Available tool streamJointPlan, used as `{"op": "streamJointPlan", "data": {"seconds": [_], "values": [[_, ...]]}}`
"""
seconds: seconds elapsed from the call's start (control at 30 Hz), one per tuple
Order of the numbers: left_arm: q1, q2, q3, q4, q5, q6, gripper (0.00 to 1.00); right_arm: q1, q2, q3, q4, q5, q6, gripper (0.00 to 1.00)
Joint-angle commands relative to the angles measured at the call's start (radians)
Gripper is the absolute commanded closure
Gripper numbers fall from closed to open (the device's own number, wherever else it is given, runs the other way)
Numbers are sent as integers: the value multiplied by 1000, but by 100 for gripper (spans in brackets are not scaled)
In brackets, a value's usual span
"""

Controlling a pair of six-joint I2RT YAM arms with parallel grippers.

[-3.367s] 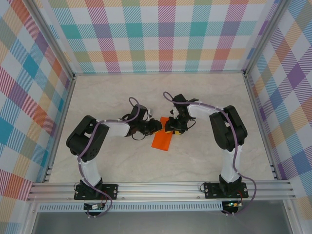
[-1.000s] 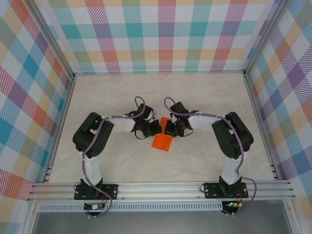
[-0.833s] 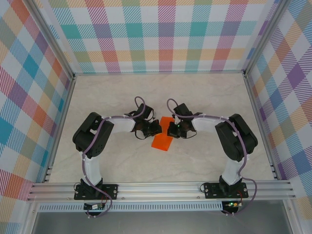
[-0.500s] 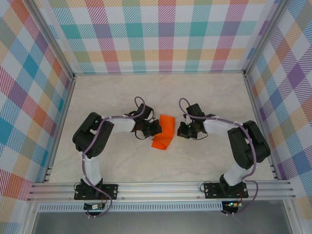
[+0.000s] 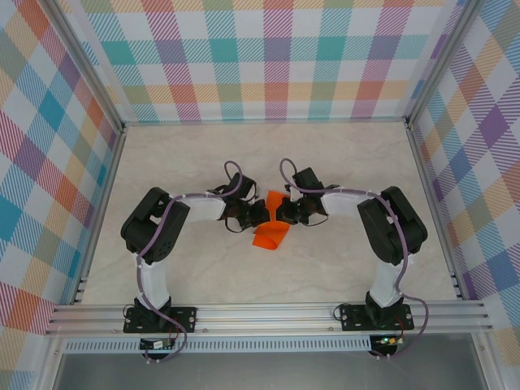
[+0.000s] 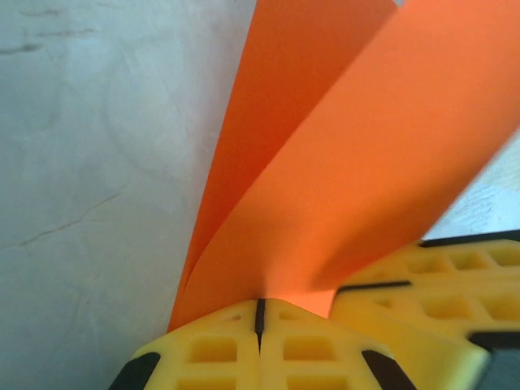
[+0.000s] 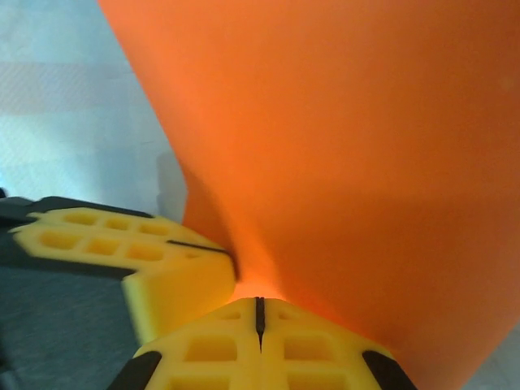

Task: Fold a paper plane with a square sheet of paper (pick it up from the middle)
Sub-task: Fold the square sheet of paper in half at the center of the table.

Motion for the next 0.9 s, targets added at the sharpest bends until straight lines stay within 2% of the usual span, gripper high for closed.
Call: {"op": "streamJointPlan", "data": {"seconds": [0.0,0.3,0.47,0.63,0.87], "values": [[-5,128,-91,-290,-233,-10,100,-26,14,-13,7,21,-34,100],[-5,126,-128,-279,-226,-8,100,-168,-68,-65,-8,79,-87,100],[-7,119,-122,-272,-223,-10,100,-116,-96,-31,41,-8,-65,100],[-9,120,-113,-280,-228,-9,100,-55,-32,-6,126,-85,-15,100],[-9,125,-106,-288,-225,-12,100,-63,60,42,119,-65,-24,100]]}}
